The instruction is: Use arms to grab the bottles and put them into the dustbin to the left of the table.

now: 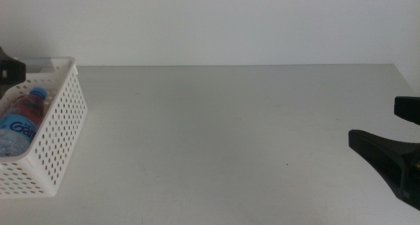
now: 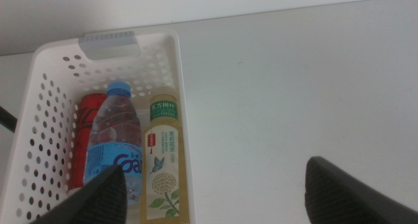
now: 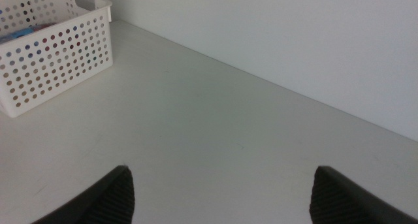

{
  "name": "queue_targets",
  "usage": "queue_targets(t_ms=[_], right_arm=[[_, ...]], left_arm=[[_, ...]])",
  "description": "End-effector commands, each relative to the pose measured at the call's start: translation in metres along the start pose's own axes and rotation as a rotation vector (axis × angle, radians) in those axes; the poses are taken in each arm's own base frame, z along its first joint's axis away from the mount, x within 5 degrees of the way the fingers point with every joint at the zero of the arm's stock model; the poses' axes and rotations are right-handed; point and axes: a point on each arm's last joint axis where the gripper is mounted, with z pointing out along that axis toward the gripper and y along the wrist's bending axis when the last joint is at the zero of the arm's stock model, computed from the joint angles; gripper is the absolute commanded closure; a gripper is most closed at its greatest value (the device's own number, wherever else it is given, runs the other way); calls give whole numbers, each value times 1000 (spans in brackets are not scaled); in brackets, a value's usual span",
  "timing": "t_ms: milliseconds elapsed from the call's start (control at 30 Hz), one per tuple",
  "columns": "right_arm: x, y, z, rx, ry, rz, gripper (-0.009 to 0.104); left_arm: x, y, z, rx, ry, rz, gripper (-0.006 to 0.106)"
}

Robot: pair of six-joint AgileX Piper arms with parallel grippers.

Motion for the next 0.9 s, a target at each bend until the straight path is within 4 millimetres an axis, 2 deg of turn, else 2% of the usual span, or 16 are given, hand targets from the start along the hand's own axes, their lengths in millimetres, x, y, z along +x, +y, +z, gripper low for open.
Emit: queue_targets(t_ms=[0,200,367,467,600,733,867], right_arm=[[-16,-8,-5,59,-98,2,8],[-12,-47,-13,350,-81,67,8],[-7,-55,-26,459,-100,73,8],[12,-51,-33,484,-86,44,8],[52,-44,-38,518,-39,36,8],[84,-35,-45,533,-31,37,8],[104,-28,-51,550,-45,-14,8]], left_arm=[[-12,-1,-7,3,-92,-15,7],[0,-1,-6,-1,-101,-19,7],[34,-3,-18,-20,-239,-20,7],[59,-5,-27,-29,-319,-22,7],[94,-8,-36,-27,-394,-34,7],[131,-14,-33,24,-412,-107,7],[168,-16,-22,26,-404,-111,7]])
